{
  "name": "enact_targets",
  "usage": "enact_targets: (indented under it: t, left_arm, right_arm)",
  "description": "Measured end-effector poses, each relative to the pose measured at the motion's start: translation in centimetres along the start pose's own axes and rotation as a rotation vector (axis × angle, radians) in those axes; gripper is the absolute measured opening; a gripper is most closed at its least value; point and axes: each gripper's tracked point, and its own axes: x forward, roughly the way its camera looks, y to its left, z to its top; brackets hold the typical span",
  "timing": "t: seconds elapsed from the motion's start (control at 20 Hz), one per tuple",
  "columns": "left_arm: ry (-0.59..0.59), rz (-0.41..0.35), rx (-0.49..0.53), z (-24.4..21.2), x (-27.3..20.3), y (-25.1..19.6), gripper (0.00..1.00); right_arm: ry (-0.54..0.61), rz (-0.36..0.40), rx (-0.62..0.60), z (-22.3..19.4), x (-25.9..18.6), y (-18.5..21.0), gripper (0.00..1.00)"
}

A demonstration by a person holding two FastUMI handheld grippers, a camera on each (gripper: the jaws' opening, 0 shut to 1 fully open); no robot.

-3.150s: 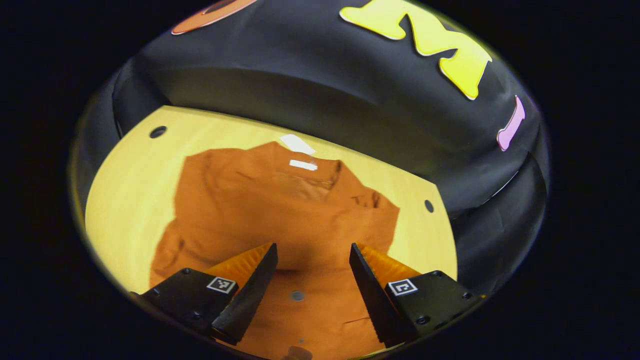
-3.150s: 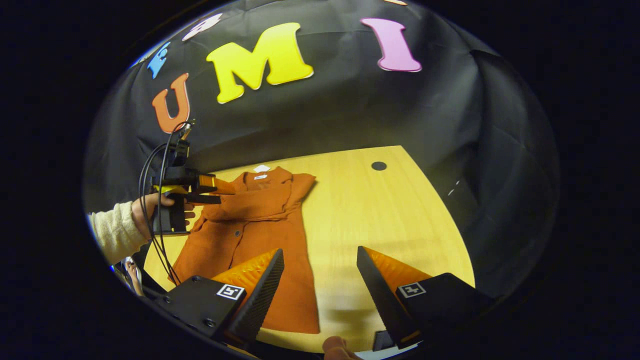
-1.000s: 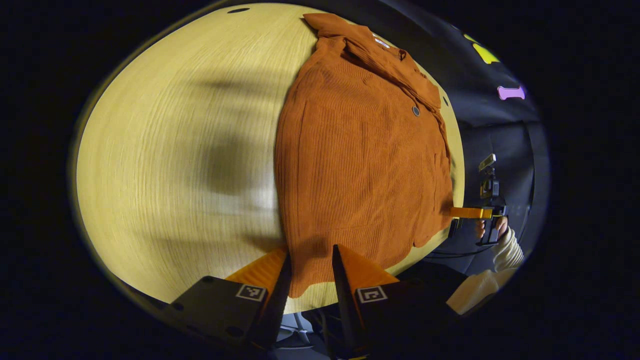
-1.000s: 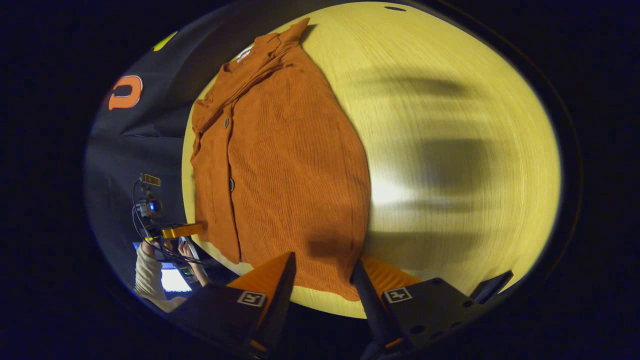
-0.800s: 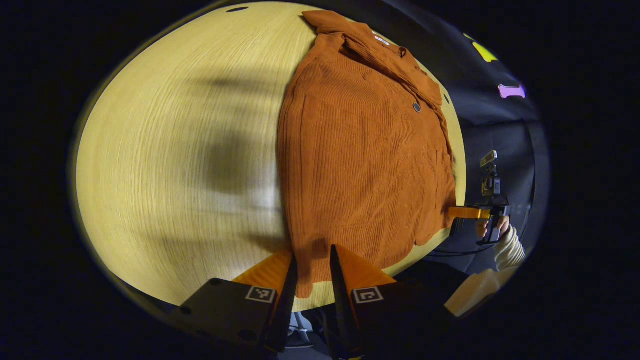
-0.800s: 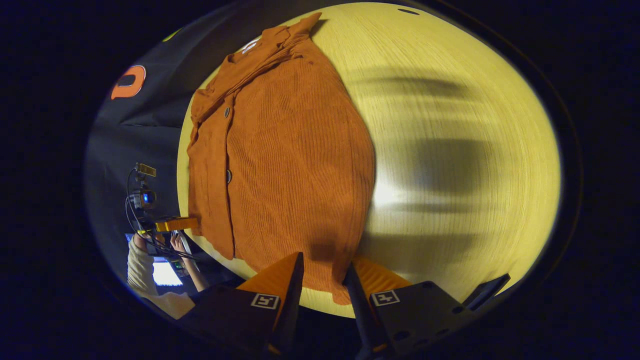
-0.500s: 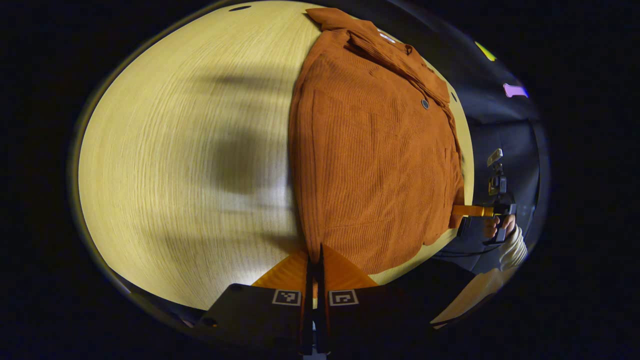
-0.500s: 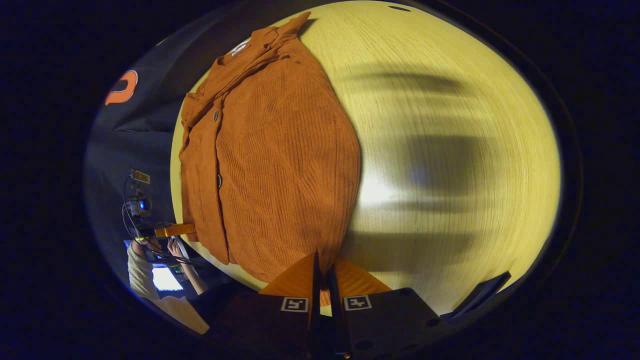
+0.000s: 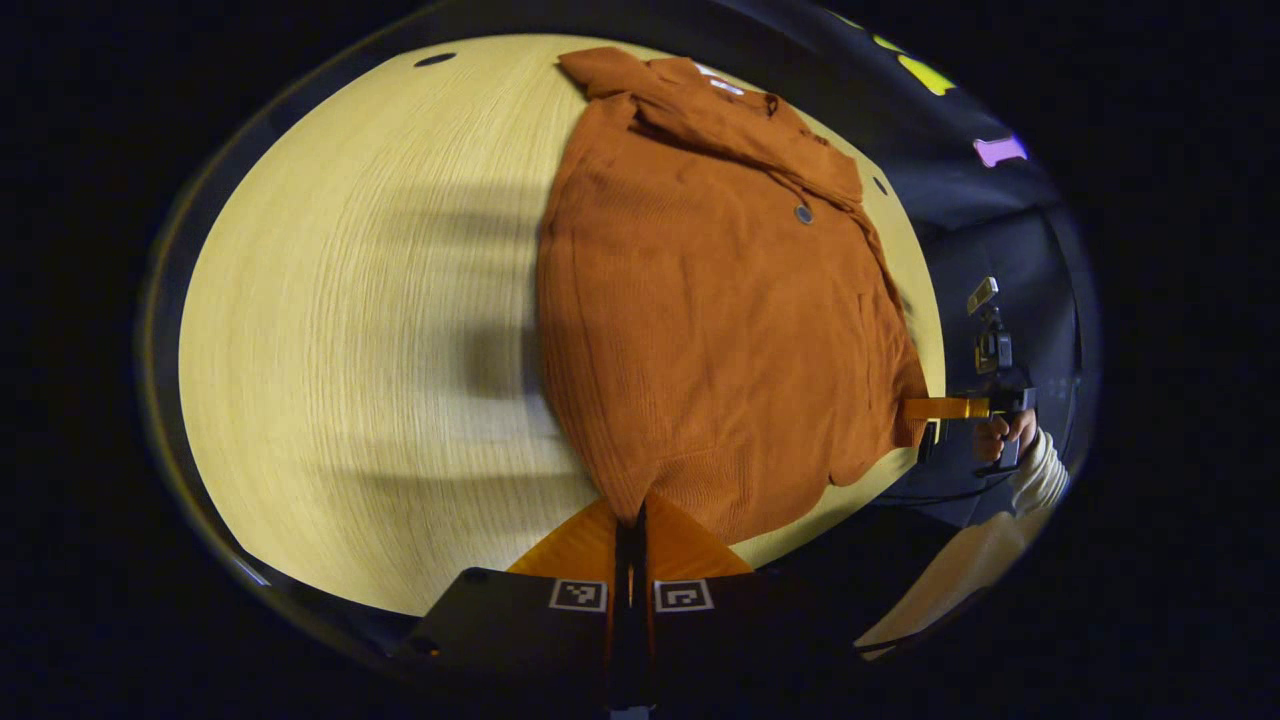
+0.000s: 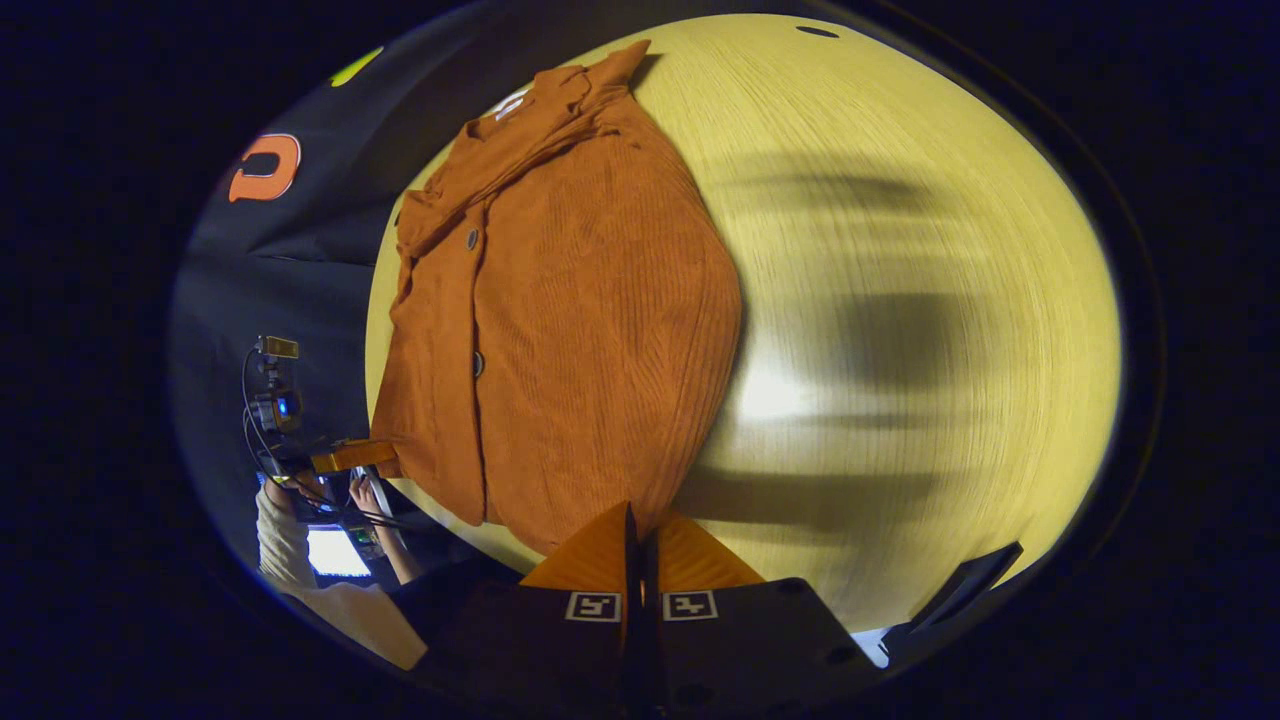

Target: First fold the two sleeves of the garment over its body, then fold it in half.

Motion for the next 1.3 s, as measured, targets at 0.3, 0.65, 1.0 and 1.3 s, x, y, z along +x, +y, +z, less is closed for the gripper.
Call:
enact_targets:
  t: [0.3, 0.65, 1.0, 1.3]
  left_arm:
    - [-0.116, 0.032, 0.180, 5.1, -4.5, -2.2, 0.03]
    - [-0.409, 0.042, 0.298, 20.0, -10.1, -4.6, 0.03]
    - [-0.644, -0.119, 0.075, 35.0, -7.6, -3.0, 0.04]
    - [-0.696, -0.349, -0.267, 42.8, -2.9, 1.0, 0.04]
  right_arm:
    - [-0.142, 0.132, -0.049, 4.5, -6.0, 6.3, 0.00]
    - [-0.291, 0.142, -0.161, 14.9, -10.7, 11.3, 0.00]
    - [-0.448, 0.176, -0.025, 27.8, -10.8, 13.6, 0.00]
    - [-0.518, 0.275, 0.296, 38.6, -4.4, 11.3, 0.00]
